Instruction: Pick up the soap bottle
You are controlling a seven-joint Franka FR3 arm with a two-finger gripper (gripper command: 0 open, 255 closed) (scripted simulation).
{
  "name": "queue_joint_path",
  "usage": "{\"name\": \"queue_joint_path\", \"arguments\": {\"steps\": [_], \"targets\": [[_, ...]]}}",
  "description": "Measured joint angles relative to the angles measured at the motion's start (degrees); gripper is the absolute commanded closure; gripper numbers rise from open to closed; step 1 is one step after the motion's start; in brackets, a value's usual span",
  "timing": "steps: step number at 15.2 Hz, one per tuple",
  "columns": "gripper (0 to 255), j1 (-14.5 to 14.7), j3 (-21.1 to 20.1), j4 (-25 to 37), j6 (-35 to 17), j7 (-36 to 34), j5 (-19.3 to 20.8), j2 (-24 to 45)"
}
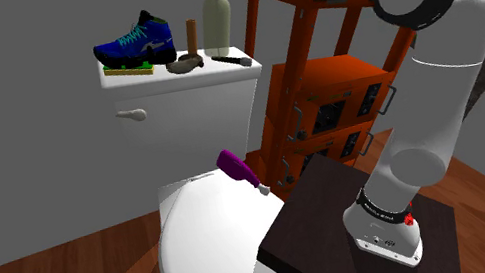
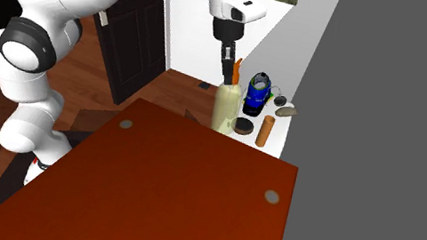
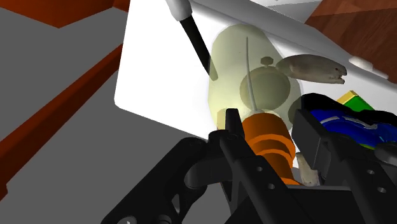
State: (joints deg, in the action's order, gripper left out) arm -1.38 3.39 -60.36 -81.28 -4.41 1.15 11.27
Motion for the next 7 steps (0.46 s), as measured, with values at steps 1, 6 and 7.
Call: {"name": "queue_joint_path", "arguments": {"steps": [1, 6, 7], "targets": [[255, -0.08, 0.04, 1.88, 1.11, 0.10, -0.06, 0.77], [255, -0.47, 0.11, 15.92, 8.98, 0.42, -0.48, 6.92], [255, -0.65, 0.15, 18.53, 10.33, 0.57, -0.60, 8.19]]}}
